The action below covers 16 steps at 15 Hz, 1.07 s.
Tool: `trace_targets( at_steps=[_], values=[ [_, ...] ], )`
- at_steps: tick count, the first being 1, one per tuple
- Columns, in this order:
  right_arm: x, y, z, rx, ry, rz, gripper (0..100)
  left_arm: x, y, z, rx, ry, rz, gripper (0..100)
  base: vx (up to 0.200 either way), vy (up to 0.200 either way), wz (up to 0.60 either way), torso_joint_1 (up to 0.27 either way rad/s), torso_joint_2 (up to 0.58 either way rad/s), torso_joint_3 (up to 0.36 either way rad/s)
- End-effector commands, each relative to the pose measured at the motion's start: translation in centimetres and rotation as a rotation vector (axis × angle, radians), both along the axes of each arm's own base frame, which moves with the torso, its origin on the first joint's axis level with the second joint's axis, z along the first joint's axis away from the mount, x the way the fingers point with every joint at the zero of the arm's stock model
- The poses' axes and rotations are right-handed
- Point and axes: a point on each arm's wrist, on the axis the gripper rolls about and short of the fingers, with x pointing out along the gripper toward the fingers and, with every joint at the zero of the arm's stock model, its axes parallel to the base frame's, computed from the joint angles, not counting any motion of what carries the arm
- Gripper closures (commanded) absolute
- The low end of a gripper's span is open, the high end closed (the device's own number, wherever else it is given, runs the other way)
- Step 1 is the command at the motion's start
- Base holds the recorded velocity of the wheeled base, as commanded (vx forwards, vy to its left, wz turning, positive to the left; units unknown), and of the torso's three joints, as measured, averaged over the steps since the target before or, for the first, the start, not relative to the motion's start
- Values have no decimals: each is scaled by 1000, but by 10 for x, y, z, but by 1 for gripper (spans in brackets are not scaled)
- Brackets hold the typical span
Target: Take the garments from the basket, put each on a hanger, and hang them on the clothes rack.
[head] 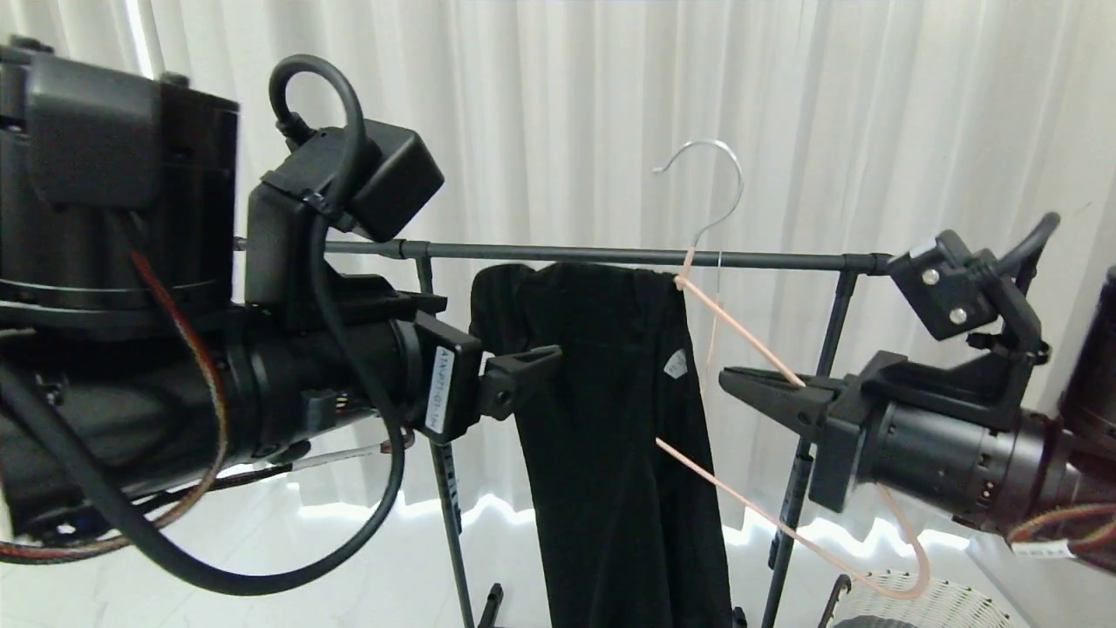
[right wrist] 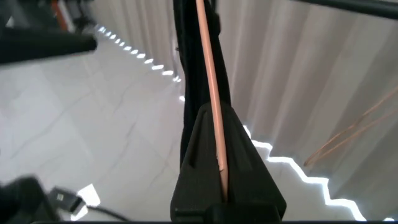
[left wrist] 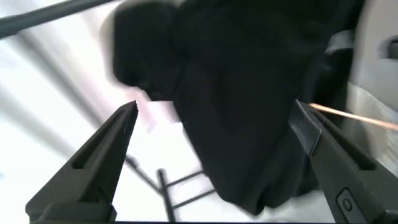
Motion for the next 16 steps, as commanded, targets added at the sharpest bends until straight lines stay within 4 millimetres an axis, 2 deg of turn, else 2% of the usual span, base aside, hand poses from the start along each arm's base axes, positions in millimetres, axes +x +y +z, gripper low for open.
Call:
trace_targets(
  at_steps=[1,2,3,6,8,9,11,12,16],
  values=[
    [-20,-22,-13,-43,-18,77,100,-5,37,-2,42,-48,-84,0,0,0,0,0,0,0],
    [-20,-22,-13,-43,-18,77,100,-5,37,-2,42,-48,-84,0,0,0,0,0,0,0],
    [-31,-30,-23,-72,-25,141,100,-19,50,-13,68,-58,-257,0,0,0,0,0,0,0],
    [-43,-34,-36,-109,-21,236,100,-36,57,-32,98,-53,-410,0,0,0,0,0,0,0],
    [-54,-36,-48,-137,-6,289,100,-52,50,-43,127,-56,-524,0,0,0,0,0,0,0],
    [-58,-35,-48,-128,-16,312,100,-58,45,-47,132,-47,-573,0,0,0,0,0,0,0],
    [-64,-32,-50,-129,-23,354,100,-60,39,-51,140,-31,-611,0,0,0,0,0,0,0],
    [-67,-31,-53,-145,-34,374,100,-60,30,-54,150,-15,-654,0,0,0,0,0,0,0],
    [-76,-33,-62,-194,-65,432,100,-51,18,-61,149,-6,-663,0,0,0,0,0,0,0]
  ],
)
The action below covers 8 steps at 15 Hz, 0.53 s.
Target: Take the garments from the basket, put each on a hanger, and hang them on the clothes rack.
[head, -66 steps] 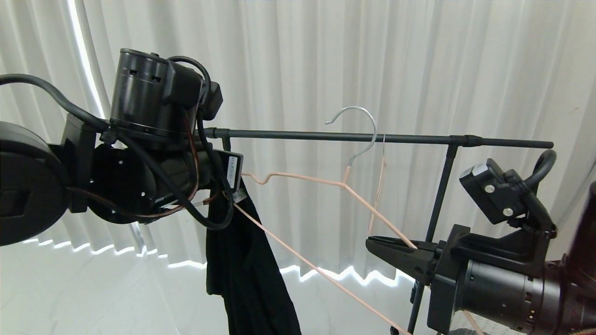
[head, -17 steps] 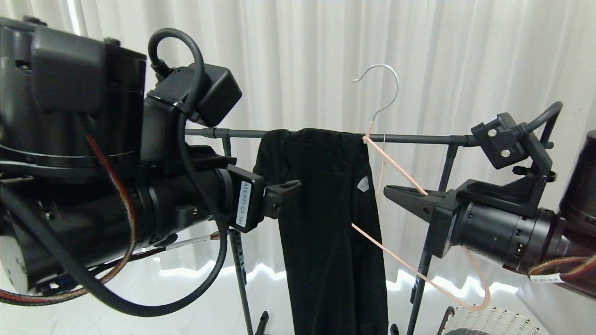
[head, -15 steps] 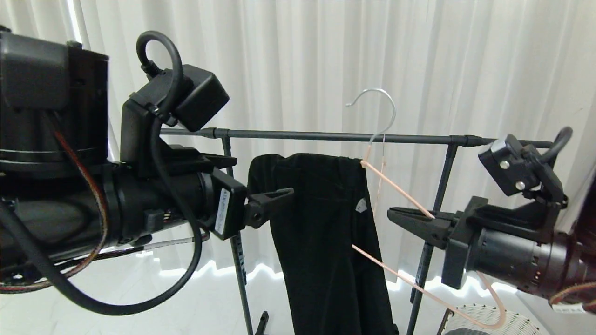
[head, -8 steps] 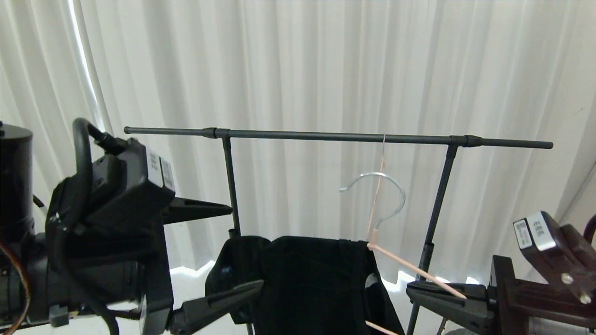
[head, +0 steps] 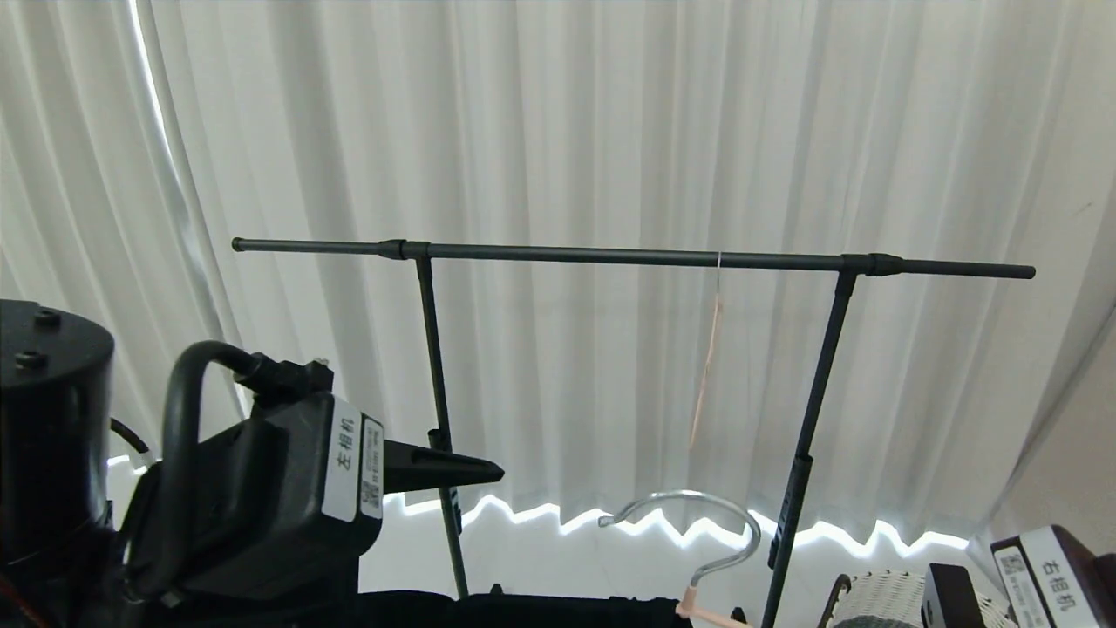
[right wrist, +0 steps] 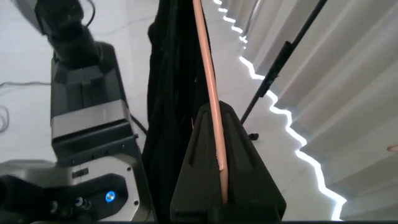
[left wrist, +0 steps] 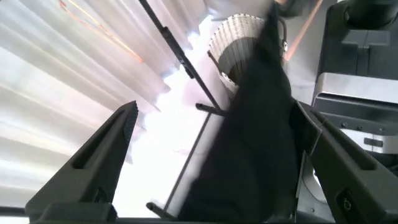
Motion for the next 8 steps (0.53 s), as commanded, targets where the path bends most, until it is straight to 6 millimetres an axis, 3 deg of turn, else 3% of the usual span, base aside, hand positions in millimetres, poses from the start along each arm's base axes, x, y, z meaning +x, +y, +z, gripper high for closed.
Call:
trace_targets(
  at_steps=[1,8],
  values=[
    [-4,0,-1,-5,-5,24,100,4,-6,-7,20,30,-21,0,0,0,0,0,0,0],
    [-3,1,1,-1,-31,27,100,5,-19,-27,74,107,-115,0,0,0,0,0,0,0]
  ],
)
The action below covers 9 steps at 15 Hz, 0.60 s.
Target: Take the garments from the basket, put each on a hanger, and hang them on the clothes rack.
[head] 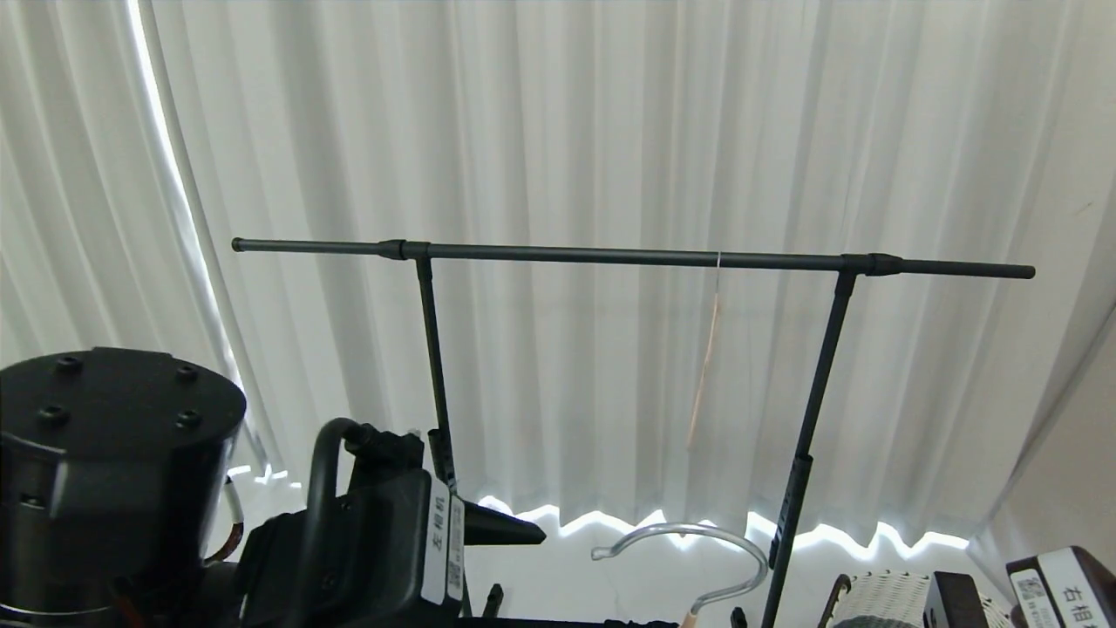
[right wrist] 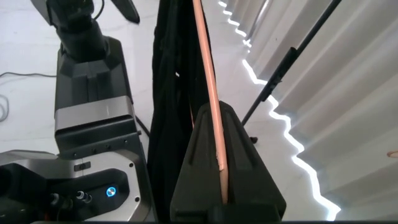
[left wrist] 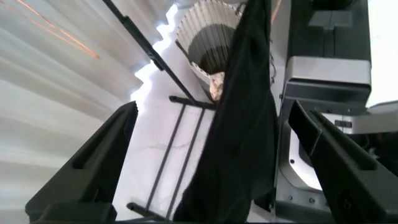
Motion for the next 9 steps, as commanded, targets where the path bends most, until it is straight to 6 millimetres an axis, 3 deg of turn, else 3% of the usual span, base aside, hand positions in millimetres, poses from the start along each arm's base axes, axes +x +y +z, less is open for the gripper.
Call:
trace_targets(
  at_steps=[1,6,7,9],
  values=[
    [0,1,0,-1,0,1,100,5,-6,-9,36,24,-7,0,0,0,0,0,0,0],
    [1,2,3,7,-13,2,100,15,-17,-19,60,35,-15,0,0,0,0,0,0,0],
    [1,2,3,6,-14,6,100,14,-17,-19,60,35,-15,100,0,0,0,0,0,0],
    [1,2,3,6,-15,3,100,14,-17,-19,59,33,-15,100,0,0,0,0,0,0]
  ],
)
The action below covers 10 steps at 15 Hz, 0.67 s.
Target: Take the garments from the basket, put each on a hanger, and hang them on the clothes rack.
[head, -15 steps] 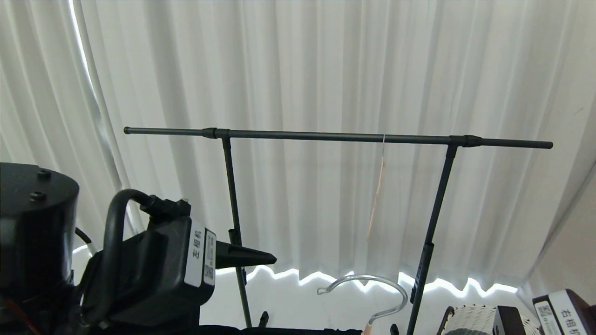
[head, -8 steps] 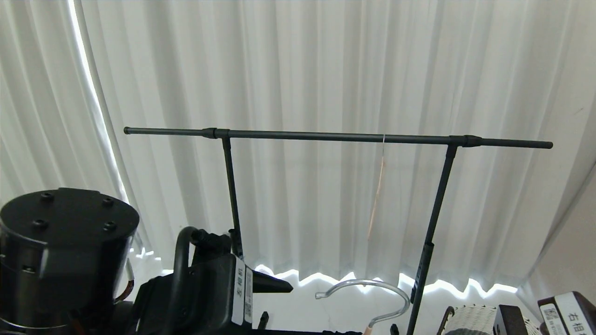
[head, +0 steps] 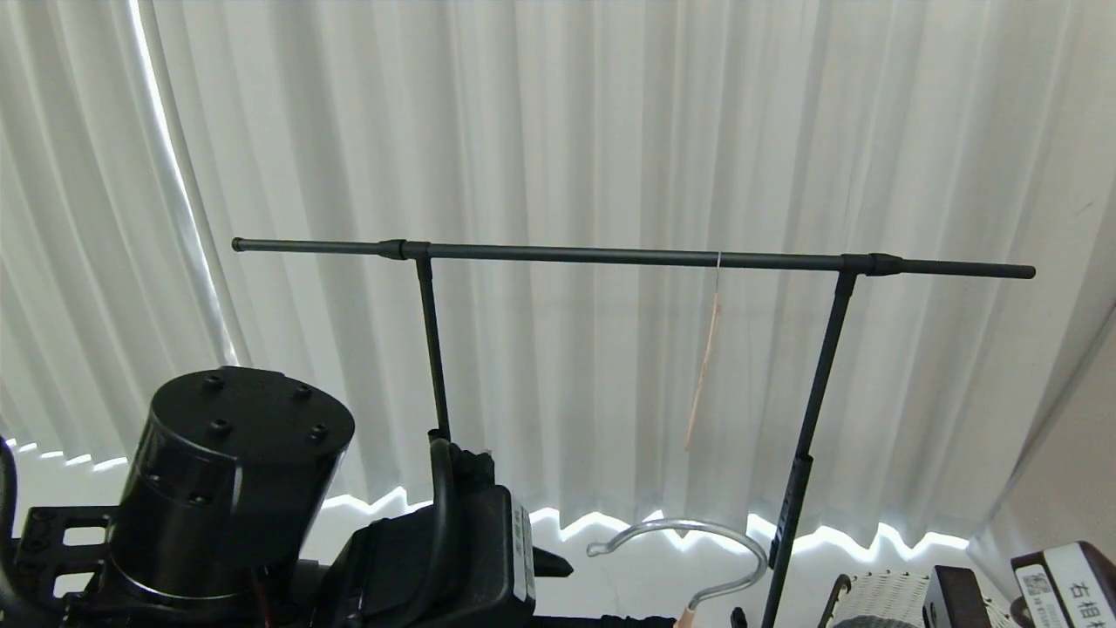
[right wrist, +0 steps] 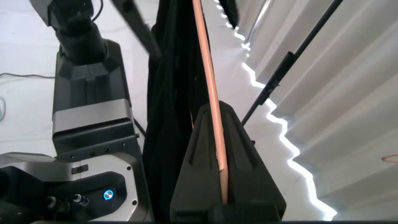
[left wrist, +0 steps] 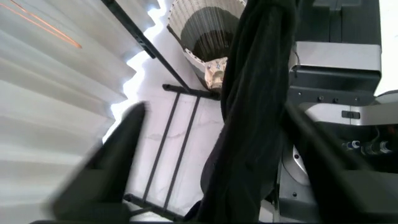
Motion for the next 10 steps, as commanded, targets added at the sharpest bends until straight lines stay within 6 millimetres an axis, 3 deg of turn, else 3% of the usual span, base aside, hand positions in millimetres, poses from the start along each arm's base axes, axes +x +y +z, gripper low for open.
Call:
trace_targets(
  at_steps=[1,6,7,10],
  values=[
    [0,1,0,-1,0,1,100,1,-1,-2,7,5,-3,100,0,0,0,0,0,0],
    [0,0,0,-3,-8,-2,100,1,-2,-2,9,7,-2,100,0,0,0,0,0,0],
    [0,0,-1,-7,-14,0,0,1,-2,-2,7,5,-2,100,0,0,0,0,0,0],
    [0,0,0,-5,-19,-1,0,0,-1,0,1,0,-1,100,0,0,0,0,0,0]
  ],
)
